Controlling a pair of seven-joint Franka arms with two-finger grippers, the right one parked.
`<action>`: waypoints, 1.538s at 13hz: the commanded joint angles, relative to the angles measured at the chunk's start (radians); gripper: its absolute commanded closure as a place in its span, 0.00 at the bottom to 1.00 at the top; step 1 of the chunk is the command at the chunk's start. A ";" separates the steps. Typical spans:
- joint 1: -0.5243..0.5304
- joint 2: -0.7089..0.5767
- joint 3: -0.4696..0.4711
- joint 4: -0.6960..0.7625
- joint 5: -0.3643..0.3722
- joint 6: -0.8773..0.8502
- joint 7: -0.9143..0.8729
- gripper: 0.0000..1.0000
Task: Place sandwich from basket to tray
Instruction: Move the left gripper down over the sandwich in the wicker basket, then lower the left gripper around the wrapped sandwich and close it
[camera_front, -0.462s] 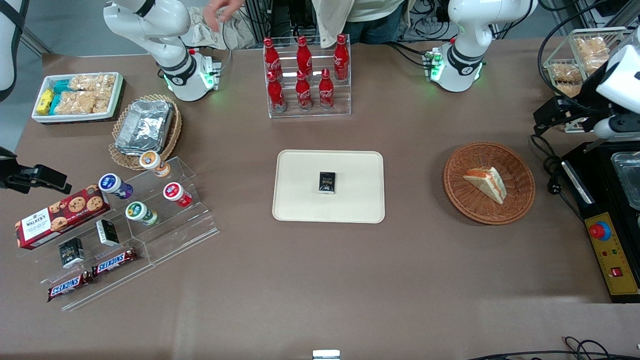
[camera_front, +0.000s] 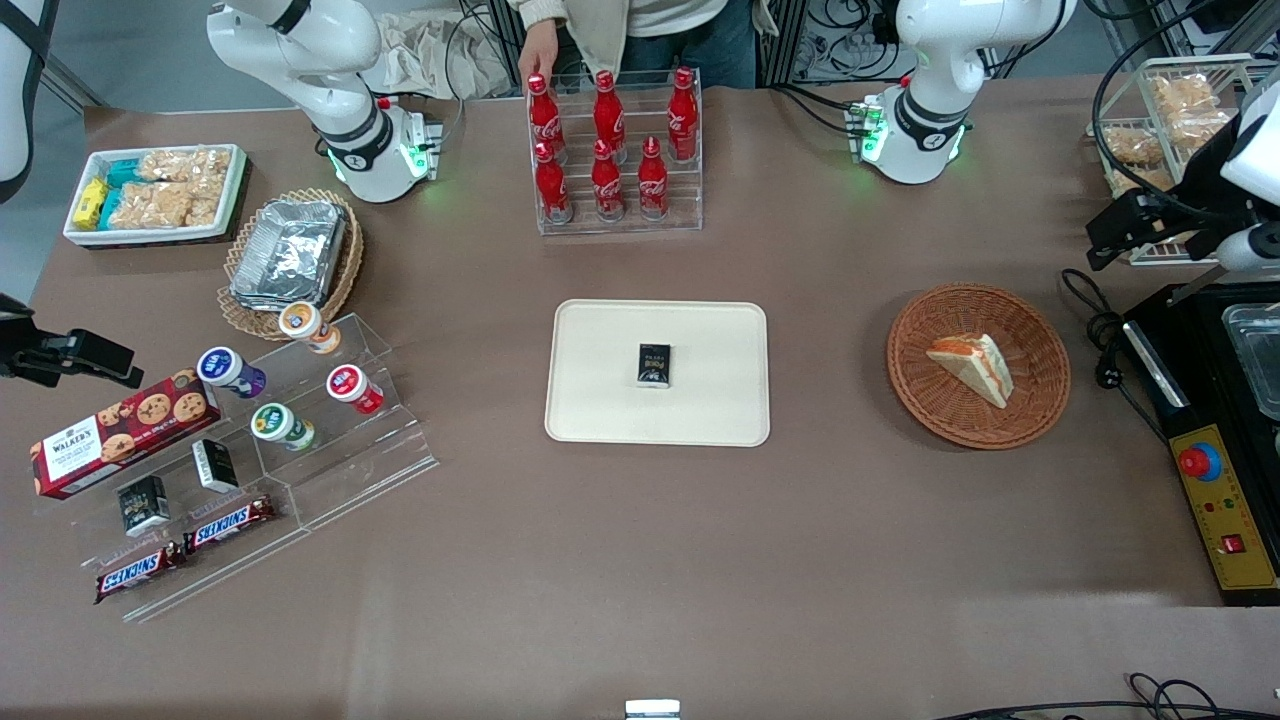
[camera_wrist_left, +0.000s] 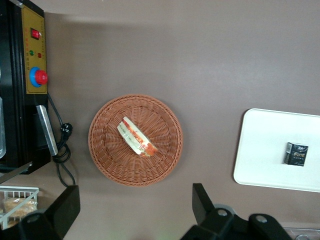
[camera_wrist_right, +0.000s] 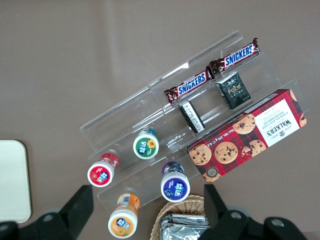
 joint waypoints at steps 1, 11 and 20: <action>0.000 0.007 -0.002 -0.007 0.009 -0.008 -0.158 0.00; 0.000 0.004 -0.003 -0.361 0.025 0.187 -0.740 0.00; -0.005 0.078 -0.008 -0.737 0.114 0.605 -0.828 0.00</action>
